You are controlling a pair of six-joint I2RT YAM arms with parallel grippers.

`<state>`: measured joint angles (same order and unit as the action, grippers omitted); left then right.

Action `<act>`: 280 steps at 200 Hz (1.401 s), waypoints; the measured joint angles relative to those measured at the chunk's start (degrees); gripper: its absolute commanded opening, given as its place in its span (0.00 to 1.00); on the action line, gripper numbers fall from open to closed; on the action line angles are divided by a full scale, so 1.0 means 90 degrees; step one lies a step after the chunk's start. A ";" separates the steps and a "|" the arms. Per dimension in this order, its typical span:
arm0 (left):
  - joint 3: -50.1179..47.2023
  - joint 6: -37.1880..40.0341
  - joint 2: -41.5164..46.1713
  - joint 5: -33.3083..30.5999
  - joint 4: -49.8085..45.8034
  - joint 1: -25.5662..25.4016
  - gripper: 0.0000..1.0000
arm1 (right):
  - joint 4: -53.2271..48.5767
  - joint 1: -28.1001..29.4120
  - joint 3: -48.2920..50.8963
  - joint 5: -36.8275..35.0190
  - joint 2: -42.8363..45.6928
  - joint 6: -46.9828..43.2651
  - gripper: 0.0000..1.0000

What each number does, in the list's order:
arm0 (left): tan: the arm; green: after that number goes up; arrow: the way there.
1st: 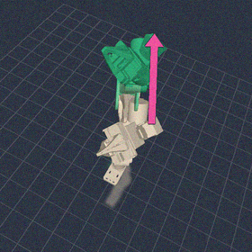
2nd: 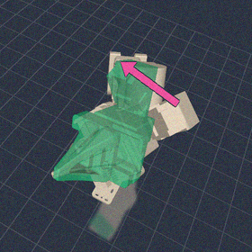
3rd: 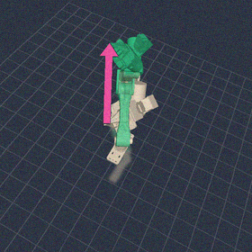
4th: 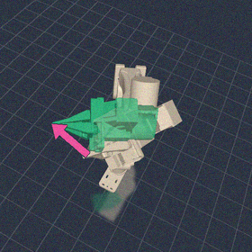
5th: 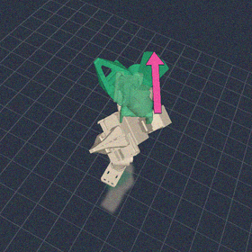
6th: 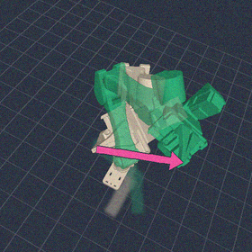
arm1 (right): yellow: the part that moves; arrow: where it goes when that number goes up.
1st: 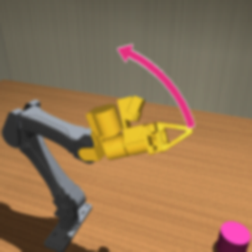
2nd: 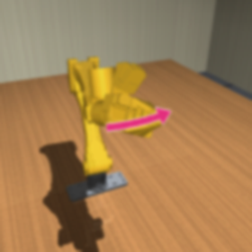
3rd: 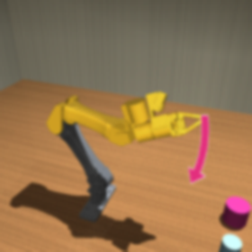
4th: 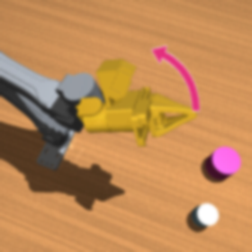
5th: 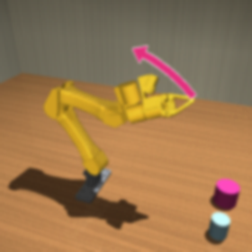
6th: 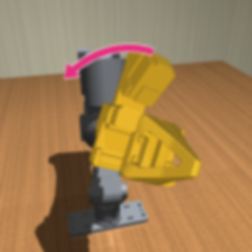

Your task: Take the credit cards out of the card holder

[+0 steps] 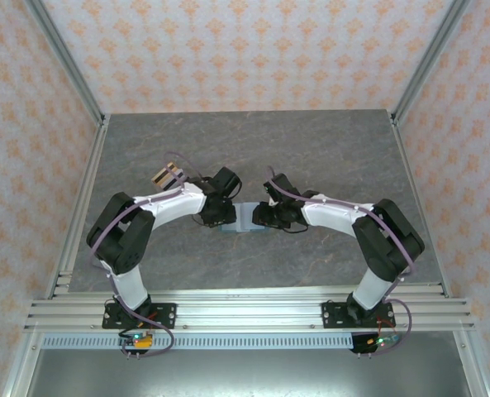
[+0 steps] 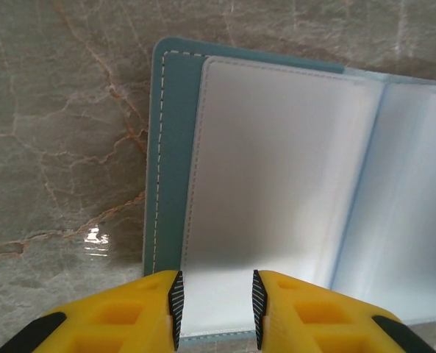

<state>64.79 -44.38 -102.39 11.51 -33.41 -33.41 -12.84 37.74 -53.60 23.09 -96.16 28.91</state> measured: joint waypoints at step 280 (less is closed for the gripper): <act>0.0580 0.0549 0.1190 0.0083 -0.0107 0.0070 0.49 | -0.0636 -0.0024 -0.0512 -0.0860 0.1103 -0.0318 0.81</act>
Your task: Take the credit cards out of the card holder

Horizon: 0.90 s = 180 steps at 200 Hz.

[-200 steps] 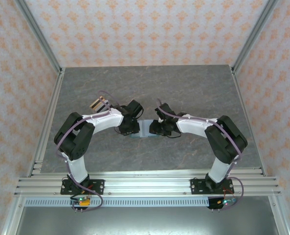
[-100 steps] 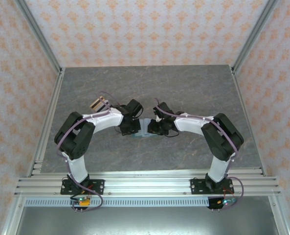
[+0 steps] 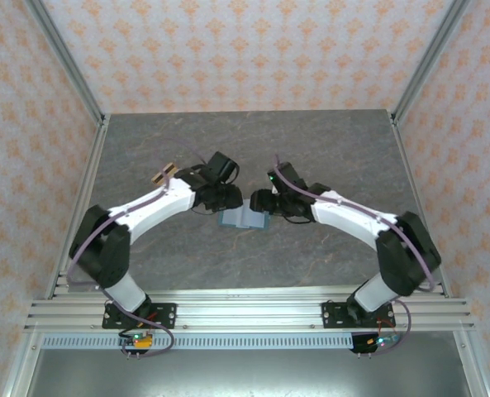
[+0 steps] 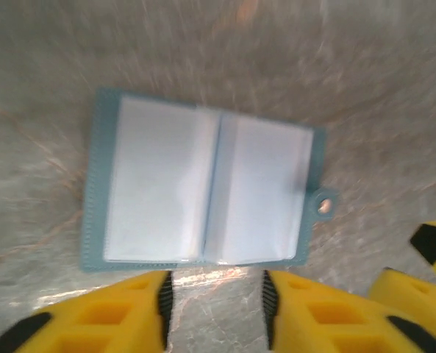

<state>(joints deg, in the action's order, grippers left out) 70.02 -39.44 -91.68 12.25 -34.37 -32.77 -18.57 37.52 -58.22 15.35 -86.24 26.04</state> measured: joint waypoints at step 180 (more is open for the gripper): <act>-0.4643 0.2684 0.3866 -0.5214 0.3325 0.1766 1.00 | 0.2378 -0.2123 0.2528 -0.4901 0.1795 -0.2463 0.99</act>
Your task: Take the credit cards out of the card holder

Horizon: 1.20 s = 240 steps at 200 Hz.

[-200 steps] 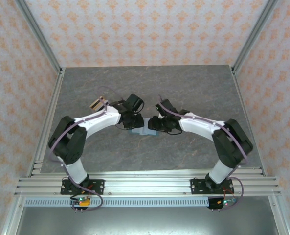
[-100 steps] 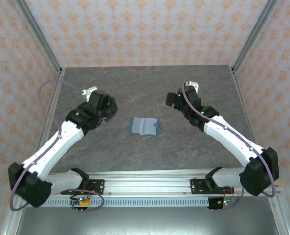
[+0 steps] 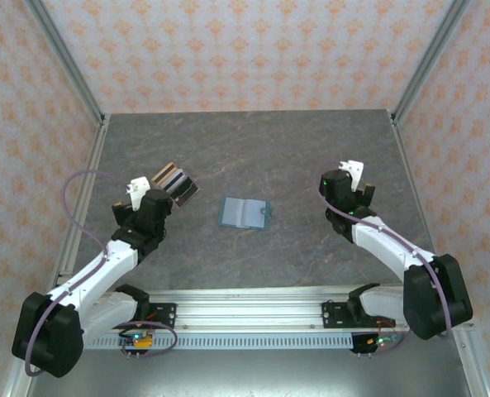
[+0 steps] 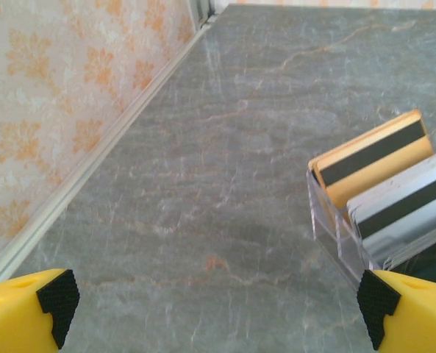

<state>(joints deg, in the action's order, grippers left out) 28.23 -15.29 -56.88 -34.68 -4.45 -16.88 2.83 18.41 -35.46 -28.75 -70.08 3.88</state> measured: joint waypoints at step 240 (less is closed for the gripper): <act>-0.1392 0.1532 -0.2837 0.3058 0.5955 0.1673 1.00 | 0.4748 -0.1564 0.1525 0.2652 -0.1821 -0.1081 0.99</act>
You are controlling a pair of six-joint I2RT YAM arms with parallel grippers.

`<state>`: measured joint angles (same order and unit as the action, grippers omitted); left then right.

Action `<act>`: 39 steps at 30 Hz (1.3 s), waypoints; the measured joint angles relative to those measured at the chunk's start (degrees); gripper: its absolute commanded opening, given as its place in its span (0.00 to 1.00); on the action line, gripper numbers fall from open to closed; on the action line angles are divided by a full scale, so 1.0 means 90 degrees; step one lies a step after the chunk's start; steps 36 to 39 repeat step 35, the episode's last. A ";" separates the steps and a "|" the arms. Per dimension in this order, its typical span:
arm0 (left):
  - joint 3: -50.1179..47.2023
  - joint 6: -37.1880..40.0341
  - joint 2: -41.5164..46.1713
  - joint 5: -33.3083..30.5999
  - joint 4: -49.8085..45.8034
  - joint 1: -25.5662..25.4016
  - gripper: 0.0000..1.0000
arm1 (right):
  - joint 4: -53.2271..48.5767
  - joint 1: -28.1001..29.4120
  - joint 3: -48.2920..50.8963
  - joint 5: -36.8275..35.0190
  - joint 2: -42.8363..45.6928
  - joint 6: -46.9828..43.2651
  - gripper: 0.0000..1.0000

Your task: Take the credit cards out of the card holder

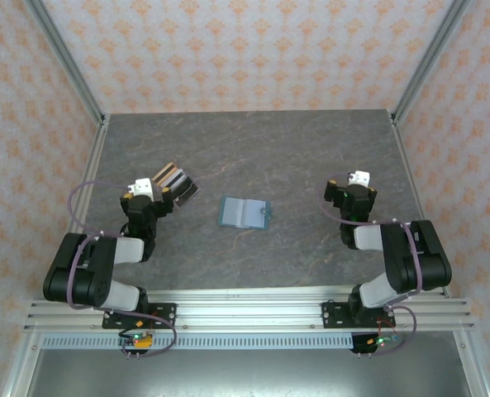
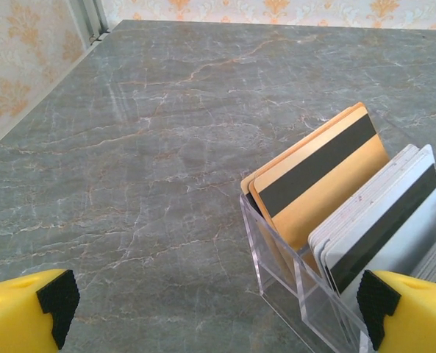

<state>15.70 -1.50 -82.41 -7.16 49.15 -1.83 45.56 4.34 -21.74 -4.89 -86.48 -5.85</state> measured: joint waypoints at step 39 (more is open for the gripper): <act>0.0716 -0.0044 -0.0291 -0.0755 -0.0415 -0.0245 1.00 | -0.0063 -0.0087 -0.0085 0.0044 -0.0036 0.0143 0.99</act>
